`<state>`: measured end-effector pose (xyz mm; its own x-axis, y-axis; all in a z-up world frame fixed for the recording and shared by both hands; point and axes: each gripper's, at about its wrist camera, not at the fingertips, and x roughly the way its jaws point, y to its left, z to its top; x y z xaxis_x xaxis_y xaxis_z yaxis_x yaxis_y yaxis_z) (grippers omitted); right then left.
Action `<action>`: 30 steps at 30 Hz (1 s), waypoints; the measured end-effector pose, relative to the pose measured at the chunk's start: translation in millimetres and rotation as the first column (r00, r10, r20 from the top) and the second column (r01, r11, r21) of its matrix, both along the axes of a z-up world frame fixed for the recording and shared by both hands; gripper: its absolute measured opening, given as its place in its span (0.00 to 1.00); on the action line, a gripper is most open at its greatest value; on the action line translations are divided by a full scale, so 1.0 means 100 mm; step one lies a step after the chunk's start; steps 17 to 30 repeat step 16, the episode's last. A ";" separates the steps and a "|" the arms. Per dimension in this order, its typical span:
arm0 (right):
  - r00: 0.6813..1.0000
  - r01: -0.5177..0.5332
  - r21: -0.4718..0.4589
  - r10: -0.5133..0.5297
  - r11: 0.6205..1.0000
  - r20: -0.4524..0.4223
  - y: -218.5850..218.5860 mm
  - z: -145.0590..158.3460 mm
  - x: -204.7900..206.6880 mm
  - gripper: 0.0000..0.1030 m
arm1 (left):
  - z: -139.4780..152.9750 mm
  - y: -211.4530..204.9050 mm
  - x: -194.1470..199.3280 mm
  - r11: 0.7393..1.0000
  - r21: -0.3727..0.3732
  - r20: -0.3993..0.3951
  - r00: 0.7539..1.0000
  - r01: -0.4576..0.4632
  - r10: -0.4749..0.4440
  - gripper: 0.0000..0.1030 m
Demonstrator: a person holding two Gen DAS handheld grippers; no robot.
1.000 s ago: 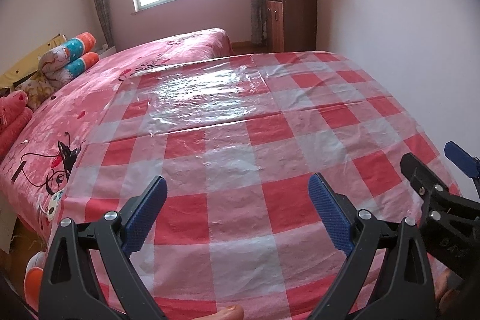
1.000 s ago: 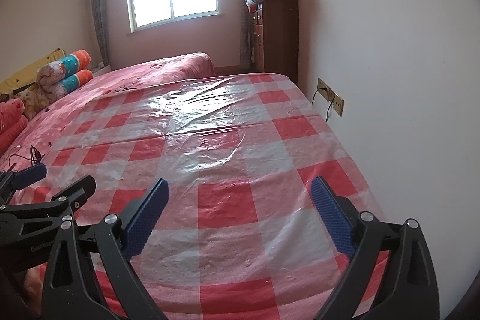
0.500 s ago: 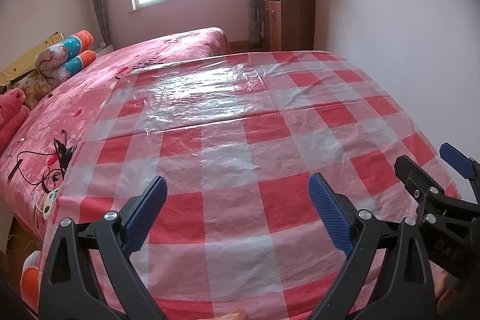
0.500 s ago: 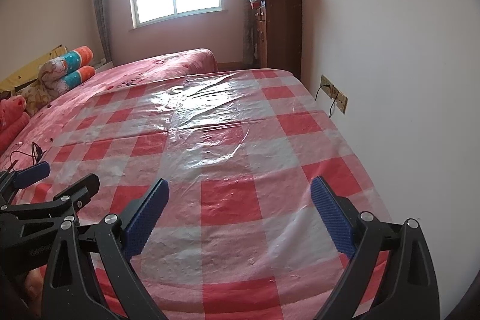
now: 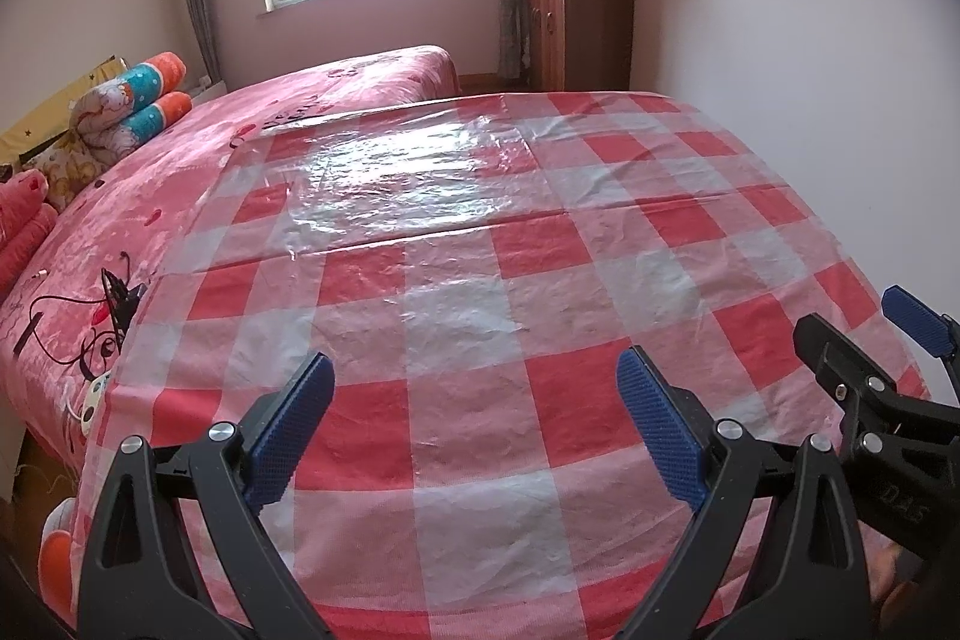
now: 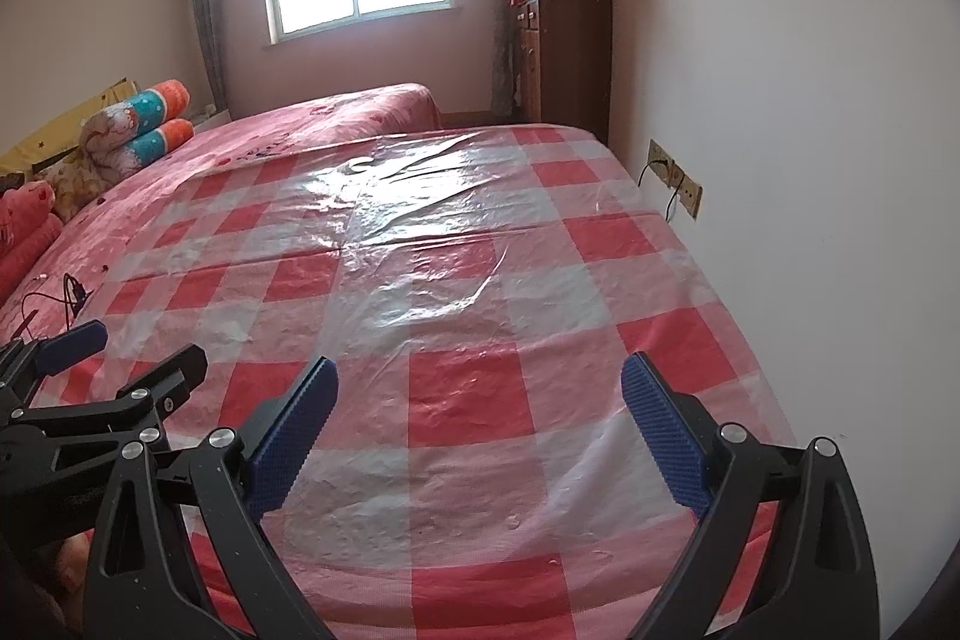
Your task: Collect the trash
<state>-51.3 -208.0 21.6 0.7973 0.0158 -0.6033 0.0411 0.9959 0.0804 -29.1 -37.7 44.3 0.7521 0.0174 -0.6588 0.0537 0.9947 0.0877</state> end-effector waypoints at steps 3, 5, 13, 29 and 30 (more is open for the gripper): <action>0.999 -0.009 0.018 0.010 1.000 -0.033 -0.01 -0.04 0.07 0.92 | -0.05 0.01 0.04 1.000 0.002 -0.012 1.000 -0.012 0.012 0.93; 0.999 0.004 0.023 -0.003 1.000 -0.051 -0.03 -0.05 0.10 0.92 | -0.10 0.03 0.10 1.000 -0.011 -0.043 0.999 -0.029 0.029 0.93; 0.987 0.015 0.040 -0.009 0.999 -0.159 -0.05 -0.19 0.33 0.92 | -0.31 0.07 0.33 0.997 -0.016 -0.136 0.988 -0.076 0.073 0.93; 0.980 0.014 0.020 -0.009 1.000 -0.198 -0.01 -0.24 0.39 0.92 | -0.35 0.07 0.36 0.997 -0.014 -0.158 0.985 -0.073 0.070 0.93; 0.980 0.014 0.020 -0.009 1.000 -0.198 -0.01 -0.24 0.39 0.92 | -0.35 0.07 0.36 0.997 -0.014 -0.158 0.985 -0.073 0.070 0.93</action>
